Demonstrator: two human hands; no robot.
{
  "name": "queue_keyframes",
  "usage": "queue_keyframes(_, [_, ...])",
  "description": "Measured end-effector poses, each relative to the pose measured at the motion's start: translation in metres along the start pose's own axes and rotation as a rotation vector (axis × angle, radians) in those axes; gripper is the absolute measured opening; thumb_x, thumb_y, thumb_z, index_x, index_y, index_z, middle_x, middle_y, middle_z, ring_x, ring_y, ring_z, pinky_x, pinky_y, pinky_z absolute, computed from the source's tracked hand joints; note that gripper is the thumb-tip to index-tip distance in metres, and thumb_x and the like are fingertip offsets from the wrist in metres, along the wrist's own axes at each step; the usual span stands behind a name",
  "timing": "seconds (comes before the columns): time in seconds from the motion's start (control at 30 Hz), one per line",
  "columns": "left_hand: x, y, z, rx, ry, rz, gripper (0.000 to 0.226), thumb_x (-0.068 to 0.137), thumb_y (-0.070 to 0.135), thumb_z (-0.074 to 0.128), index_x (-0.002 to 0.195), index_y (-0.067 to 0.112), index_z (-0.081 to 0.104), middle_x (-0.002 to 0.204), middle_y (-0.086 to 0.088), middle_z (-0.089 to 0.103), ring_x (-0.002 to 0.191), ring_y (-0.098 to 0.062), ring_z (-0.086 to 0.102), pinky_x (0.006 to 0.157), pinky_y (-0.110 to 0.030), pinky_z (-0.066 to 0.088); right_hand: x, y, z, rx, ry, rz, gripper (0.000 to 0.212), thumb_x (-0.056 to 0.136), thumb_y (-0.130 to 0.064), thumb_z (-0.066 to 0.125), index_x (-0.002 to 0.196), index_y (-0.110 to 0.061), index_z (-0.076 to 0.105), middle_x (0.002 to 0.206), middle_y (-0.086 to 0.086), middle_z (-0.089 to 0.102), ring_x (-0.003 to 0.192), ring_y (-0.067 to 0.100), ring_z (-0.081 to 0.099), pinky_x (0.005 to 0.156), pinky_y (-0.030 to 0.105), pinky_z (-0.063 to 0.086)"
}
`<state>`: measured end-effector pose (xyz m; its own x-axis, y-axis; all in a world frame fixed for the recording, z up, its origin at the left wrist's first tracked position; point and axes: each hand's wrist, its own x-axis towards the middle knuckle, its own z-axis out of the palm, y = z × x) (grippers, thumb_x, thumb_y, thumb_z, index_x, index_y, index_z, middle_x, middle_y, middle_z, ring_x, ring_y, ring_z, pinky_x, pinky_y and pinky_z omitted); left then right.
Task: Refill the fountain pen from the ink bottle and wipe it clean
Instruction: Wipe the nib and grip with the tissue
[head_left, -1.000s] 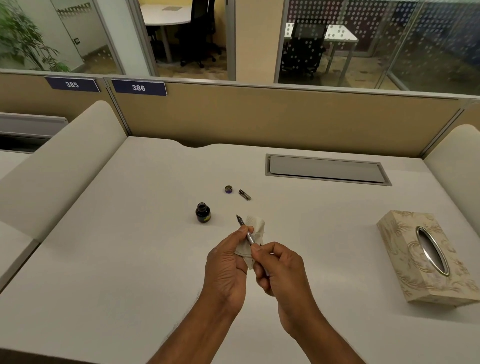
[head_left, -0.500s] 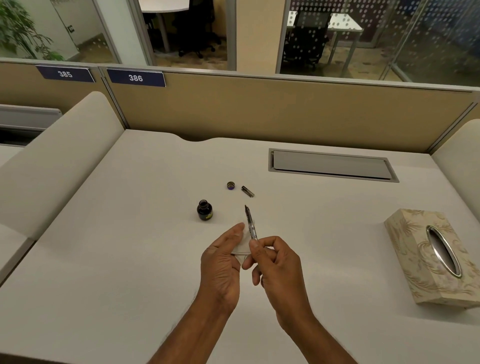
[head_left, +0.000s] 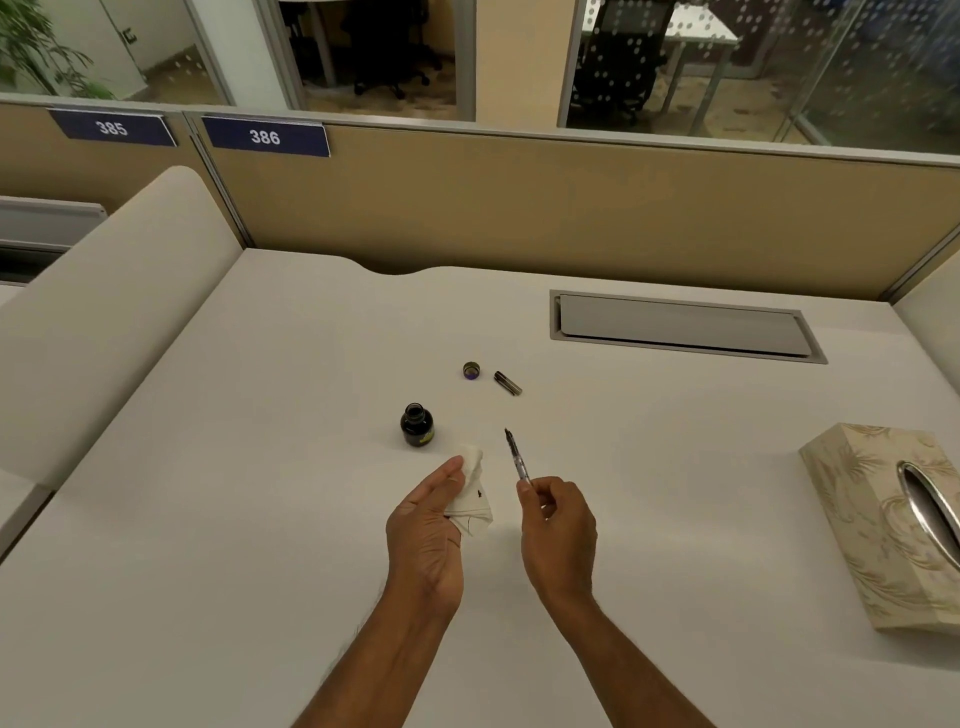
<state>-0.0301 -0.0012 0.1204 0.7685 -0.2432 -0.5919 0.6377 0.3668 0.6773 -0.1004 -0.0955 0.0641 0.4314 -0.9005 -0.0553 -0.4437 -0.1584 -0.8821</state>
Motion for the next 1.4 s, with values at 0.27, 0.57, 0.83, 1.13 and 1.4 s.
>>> queue_keyframes(0.27, [0.018, -0.007, -0.011, 0.028, 0.006, -0.039, 0.023, 0.084, -0.006, 0.071, 0.101, 0.008, 0.078, 0.105, -0.003, 0.080, 0.099, -0.014, 0.074, 0.099, -0.031, 0.050, 0.020, 0.030, 0.031, -0.226, 0.060, -0.071, 0.008, 0.093, -0.023, 0.068, 0.087, -0.016, 0.067, 0.082, -0.002, 0.061, 0.079, 0.022, 0.057, 0.065, 0.036, 0.049])
queue_keyframes(0.57, [0.030, -0.007, -0.012, 0.069, -0.023, -0.061, 0.027, 0.084, -0.010, 0.069, 0.101, 0.010, 0.078, 0.110, -0.005, 0.077, 0.105, -0.021, 0.072, 0.102, -0.035, 0.050, 0.026, 0.050, 0.047, -0.429, 0.103, -0.186, 0.013, 0.088, -0.019, 0.071, 0.080, -0.016, 0.062, 0.075, 0.000, 0.059, 0.071, 0.024, 0.053, 0.062, 0.040, 0.047])
queue_keyframes(0.83, [0.037, -0.008, -0.015, 0.080, -0.022, -0.061, 0.028, 0.084, -0.009, 0.070, 0.102, 0.010, 0.078, 0.115, -0.007, 0.076, 0.111, -0.022, 0.070, 0.103, -0.035, 0.050, 0.026, 0.061, 0.052, -0.471, 0.110, -0.213, 0.014, 0.087, -0.018, 0.072, 0.078, -0.016, 0.061, 0.074, 0.000, 0.058, 0.069, 0.023, 0.052, 0.061, 0.037, 0.045])
queue_keyframes(1.13, [0.040, -0.009, -0.017, 0.085, -0.032, -0.055, 0.028, 0.085, -0.009, 0.068, 0.102, 0.010, 0.078, 0.110, -0.001, 0.079, 0.111, -0.020, 0.070, 0.105, -0.034, 0.048, 0.026, 0.062, 0.055, -0.463, 0.091, -0.198, 0.016, 0.087, -0.020, 0.071, 0.078, -0.019, 0.058, 0.074, -0.002, 0.058, 0.069, 0.022, 0.053, 0.065, 0.038, 0.046])
queue_keyframes(1.4, [0.039, -0.008, -0.017, 0.086, -0.046, -0.051, 0.026, 0.088, -0.008, 0.066, 0.100, 0.012, 0.078, 0.101, 0.005, 0.081, 0.101, -0.011, 0.072, 0.087, -0.024, 0.052, 0.028, 0.064, 0.055, -0.479, 0.080, -0.200, 0.016, 0.087, -0.021, 0.071, 0.079, -0.018, 0.058, 0.075, 0.000, 0.059, 0.070, 0.025, 0.054, 0.065, 0.040, 0.046])
